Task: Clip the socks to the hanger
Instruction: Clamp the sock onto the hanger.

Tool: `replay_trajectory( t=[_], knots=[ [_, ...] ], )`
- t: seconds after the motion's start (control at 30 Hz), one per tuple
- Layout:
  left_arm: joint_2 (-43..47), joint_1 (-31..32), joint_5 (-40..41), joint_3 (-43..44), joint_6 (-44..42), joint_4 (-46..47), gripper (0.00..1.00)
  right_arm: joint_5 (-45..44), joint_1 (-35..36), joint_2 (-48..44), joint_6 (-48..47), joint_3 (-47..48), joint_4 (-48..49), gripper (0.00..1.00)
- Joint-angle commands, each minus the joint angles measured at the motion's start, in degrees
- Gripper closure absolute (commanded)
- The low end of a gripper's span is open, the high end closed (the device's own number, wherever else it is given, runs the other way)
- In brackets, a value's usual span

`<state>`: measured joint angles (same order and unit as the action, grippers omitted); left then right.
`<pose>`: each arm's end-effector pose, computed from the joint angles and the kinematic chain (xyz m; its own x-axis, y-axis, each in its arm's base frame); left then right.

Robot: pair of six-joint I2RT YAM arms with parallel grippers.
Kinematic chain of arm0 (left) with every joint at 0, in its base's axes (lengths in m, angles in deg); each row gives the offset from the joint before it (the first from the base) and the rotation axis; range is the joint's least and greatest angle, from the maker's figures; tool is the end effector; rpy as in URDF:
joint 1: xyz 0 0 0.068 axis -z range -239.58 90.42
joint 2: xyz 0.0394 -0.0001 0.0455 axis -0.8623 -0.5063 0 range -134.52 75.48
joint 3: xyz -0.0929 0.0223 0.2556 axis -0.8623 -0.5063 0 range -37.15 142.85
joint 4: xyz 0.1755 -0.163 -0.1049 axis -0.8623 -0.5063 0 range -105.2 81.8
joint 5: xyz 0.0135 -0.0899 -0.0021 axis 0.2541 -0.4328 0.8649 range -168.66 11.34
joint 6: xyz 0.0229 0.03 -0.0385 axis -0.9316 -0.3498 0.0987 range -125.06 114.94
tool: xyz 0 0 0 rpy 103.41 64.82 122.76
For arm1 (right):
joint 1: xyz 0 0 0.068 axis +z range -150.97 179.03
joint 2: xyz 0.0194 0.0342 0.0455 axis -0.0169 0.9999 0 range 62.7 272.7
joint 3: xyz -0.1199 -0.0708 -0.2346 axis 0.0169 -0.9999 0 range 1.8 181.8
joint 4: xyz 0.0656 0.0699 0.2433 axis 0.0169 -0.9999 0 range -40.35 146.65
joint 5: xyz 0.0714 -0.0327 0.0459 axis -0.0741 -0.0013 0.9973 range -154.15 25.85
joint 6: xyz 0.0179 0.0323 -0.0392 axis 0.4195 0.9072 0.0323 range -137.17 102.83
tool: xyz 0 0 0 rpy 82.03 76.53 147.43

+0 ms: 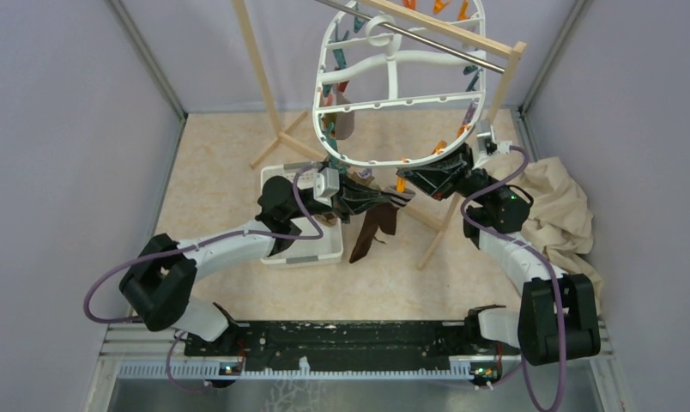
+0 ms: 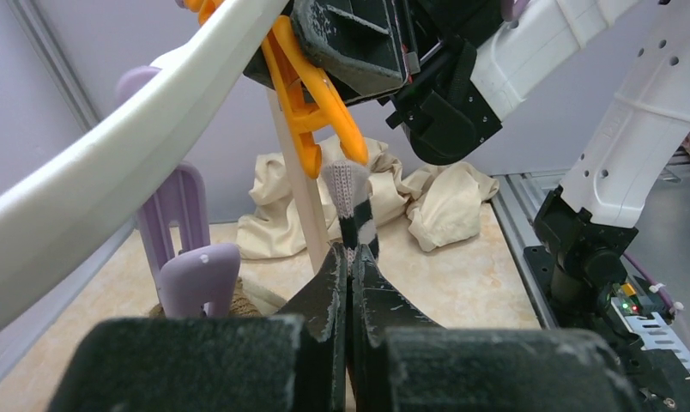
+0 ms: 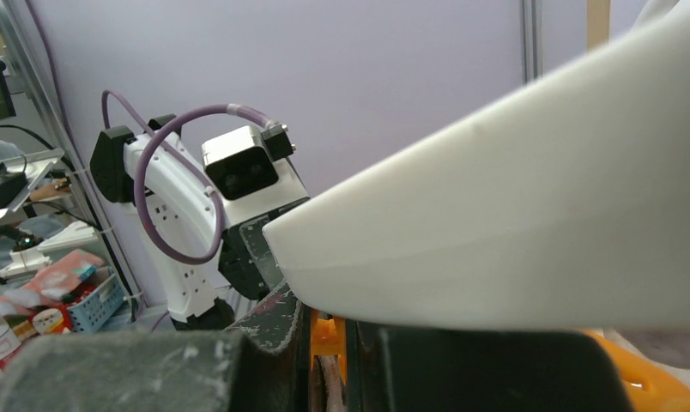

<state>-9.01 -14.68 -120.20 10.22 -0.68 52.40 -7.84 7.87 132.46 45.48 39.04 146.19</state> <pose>0.2090 -0.2415 0.3165 0.2082 -0.2881 -0.9347 0.9779 0.0792 0.1934 0.2114 0.0628 0.3587 -0.0924 0.4842 -0.8701 -0.9810 0.1053 0.1628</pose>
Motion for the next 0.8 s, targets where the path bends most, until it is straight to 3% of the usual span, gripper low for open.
replay_trajectory(
  t=[0.0,0.77],
  knots=[
    [-1.09,0.18,-0.25,0.56,1.73,4.52,1.00,7.54,1.01,-1.13,0.81,0.13,9.01,1.00],
    [-1.79,0.19,-0.82,5.47,3.67,0.15,1.00,8.36,1.05,-0.46,0.32,-0.41,9.02,1.00]
  ],
)
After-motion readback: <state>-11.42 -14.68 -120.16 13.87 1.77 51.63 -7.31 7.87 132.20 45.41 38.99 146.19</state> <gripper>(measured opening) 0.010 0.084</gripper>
